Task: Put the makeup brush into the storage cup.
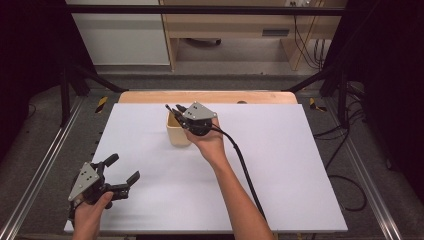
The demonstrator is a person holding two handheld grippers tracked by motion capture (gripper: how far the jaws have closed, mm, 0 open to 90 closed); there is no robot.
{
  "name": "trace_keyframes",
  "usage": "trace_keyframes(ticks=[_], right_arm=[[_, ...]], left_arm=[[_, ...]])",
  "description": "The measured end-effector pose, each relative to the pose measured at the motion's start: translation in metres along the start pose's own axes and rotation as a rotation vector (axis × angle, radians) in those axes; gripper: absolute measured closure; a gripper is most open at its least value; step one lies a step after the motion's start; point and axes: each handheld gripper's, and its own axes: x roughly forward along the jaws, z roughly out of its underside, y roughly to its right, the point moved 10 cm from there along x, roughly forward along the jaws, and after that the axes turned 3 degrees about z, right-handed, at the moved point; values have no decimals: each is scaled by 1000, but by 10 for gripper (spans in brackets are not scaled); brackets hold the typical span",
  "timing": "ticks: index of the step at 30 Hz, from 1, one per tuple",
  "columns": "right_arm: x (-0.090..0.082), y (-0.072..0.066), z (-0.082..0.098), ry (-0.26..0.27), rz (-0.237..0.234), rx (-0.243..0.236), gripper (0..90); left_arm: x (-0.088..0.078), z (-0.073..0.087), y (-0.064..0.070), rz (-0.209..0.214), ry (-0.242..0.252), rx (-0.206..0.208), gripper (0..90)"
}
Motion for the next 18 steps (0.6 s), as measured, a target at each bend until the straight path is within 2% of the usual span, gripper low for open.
trace_keyframes(ticks=[5,18], right_arm=[[-3,0,-1,3,-5,18,751],[-9,-2,-5,1,-14,29,689]], left_arm=[[0,0,0,1,-2,2,25],[0,0,-1,0,-2,2,24]])
